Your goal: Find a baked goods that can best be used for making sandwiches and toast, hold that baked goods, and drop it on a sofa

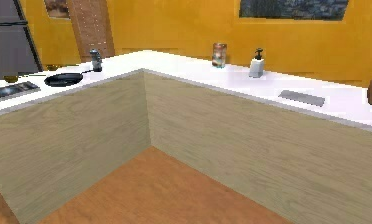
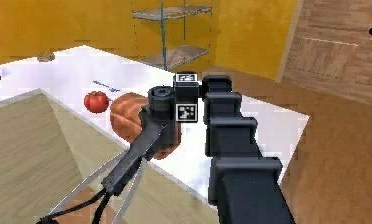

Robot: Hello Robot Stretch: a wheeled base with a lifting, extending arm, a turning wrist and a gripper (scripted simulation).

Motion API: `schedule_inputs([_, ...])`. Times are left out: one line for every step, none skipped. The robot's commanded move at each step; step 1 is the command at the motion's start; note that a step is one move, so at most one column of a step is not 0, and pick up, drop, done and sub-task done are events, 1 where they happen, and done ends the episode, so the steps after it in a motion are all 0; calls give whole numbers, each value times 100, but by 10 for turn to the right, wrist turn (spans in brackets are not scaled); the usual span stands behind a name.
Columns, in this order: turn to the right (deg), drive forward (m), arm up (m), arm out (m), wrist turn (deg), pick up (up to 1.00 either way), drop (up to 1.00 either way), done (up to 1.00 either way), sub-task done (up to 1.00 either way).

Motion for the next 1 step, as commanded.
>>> schedule_inputs([0, 0, 0, 0, 450, 0, 0, 0, 0])
